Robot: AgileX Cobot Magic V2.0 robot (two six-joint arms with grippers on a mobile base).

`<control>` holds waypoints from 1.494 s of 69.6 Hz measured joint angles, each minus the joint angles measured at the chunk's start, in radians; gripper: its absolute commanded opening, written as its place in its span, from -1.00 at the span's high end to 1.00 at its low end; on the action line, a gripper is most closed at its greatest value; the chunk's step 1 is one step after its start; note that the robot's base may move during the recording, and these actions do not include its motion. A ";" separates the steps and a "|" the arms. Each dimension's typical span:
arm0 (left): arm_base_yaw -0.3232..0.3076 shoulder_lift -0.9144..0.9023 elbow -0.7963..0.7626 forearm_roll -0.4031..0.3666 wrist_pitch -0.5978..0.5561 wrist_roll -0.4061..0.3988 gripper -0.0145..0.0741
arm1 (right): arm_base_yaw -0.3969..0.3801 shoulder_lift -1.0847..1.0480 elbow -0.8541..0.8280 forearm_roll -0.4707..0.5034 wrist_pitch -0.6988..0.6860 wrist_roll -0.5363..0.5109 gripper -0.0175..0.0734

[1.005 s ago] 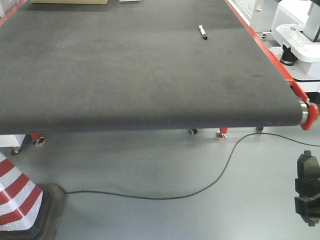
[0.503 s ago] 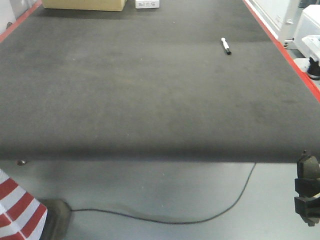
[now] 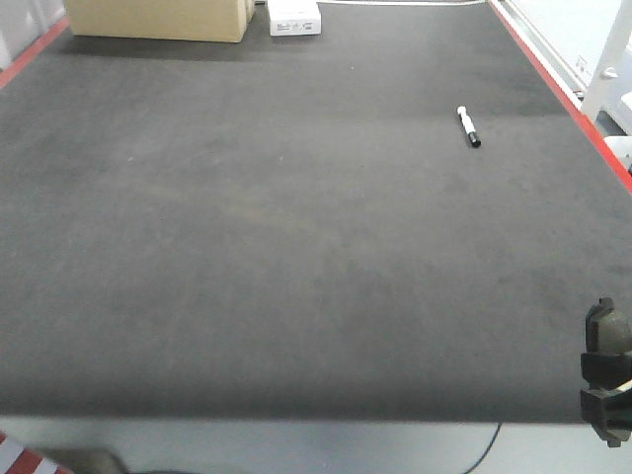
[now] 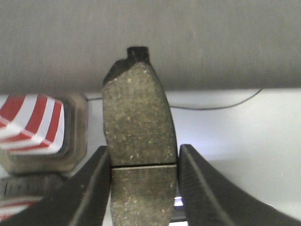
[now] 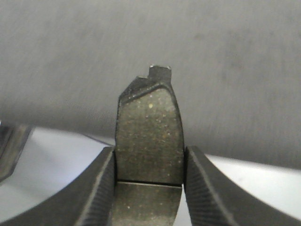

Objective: Move and align brake pads A on conveyor
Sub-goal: 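Drive up to the conveyor belt holding both pads above it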

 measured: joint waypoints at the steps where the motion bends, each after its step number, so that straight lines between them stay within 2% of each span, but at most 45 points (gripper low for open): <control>1: 0.000 0.000 0.000 0.000 0.000 0.000 0.69 | 0.000 0.000 0.000 0.000 0.000 0.000 0.56; 104: 0.000 0.000 0.000 0.000 0.000 0.000 0.69 | 0.000 0.000 0.000 0.000 0.000 0.000 0.56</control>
